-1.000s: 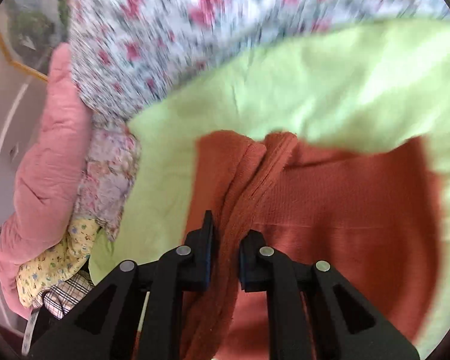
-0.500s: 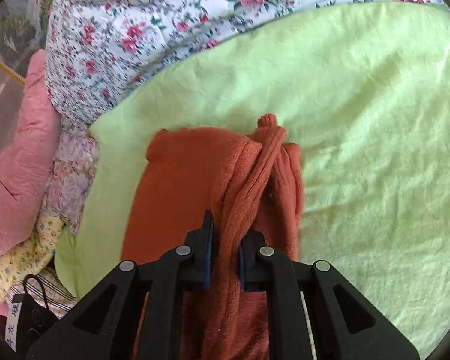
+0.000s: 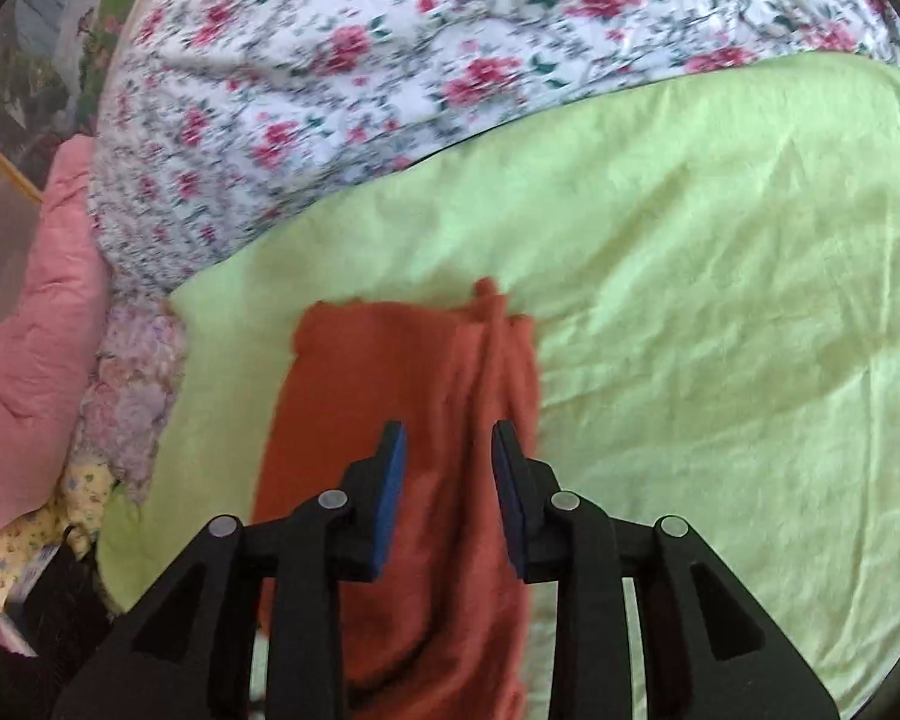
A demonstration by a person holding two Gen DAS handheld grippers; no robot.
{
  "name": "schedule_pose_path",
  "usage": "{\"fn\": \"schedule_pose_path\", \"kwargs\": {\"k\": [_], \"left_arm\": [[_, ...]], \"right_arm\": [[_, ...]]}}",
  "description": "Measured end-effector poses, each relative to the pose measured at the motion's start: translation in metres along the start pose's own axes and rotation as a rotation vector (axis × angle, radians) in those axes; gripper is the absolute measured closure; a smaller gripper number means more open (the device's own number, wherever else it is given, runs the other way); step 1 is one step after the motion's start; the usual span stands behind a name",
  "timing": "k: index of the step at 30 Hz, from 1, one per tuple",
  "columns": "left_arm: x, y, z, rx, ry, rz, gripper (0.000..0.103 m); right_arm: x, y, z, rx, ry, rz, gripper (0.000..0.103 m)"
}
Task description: Fold small clothes
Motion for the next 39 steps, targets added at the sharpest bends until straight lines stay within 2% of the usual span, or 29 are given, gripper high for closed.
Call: {"fn": "schedule_pose_path", "kwargs": {"k": [2,5,7,12,17,18,19,21,23,25,29,33,39], "left_arm": [[-0.026,-0.005,-0.008,0.013,-0.014,-0.07,0.038],[-0.066,-0.016,-0.01,0.019,-0.078,-0.148,0.038],[-0.083,-0.019,-0.01,0.019,-0.105,-0.186,0.037],[-0.116,-0.025,0.009,-0.011,-0.095,-0.277,0.034],[-0.126,-0.027,0.035,-0.05,-0.053,-0.354,0.033],[-0.126,-0.027,0.037,-0.051,-0.051,-0.358,0.033],[-0.126,-0.027,0.038,-0.052,-0.05,-0.36,0.033],[-0.123,-0.032,0.039,-0.049,-0.045,-0.353,0.033],[-0.118,-0.036,0.036,-0.038,-0.044,-0.334,0.031],[-0.116,-0.037,0.035,-0.033,-0.042,-0.325,0.028],[-0.117,-0.033,0.043,-0.062,-0.045,-0.339,0.028],[-0.119,-0.035,0.053,-0.085,-0.041,-0.342,0.028],[-0.12,-0.049,0.069,-0.101,-0.04,-0.327,0.028]], "right_arm": [[-0.007,0.007,0.009,-0.031,-0.031,0.012,0.07],[-0.006,0.016,0.024,-0.059,0.041,-0.002,0.064],[0.001,0.021,0.033,-0.074,0.064,0.015,0.064],[0.012,0.017,0.049,-0.075,0.044,0.066,0.063],[0.007,0.015,0.054,-0.073,0.026,0.055,0.064],[0.004,0.015,0.055,-0.074,0.025,0.042,0.068],[0.002,0.015,0.054,-0.075,0.015,0.037,0.092],[-0.001,0.009,0.045,-0.062,0.004,0.033,0.093],[-0.012,-0.001,0.019,0.013,-0.058,0.023,0.093],[-0.012,-0.006,0.002,0.047,-0.059,0.022,0.093],[0.019,0.005,0.022,-0.02,0.051,0.038,0.093],[0.037,0.012,0.045,-0.043,0.087,0.049,0.093],[0.036,0.013,0.04,-0.018,0.085,0.065,0.092]]}}
Point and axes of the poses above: each gripper's, at about its wrist camera, not at the fingertips, and z roughly the way its jaws point, x to its right, y to its underside, the point moved 6 cm from there along z, roughly the way its jaws point, and after that the axes turned 3 degrees about -x, right-handed, at the moved point
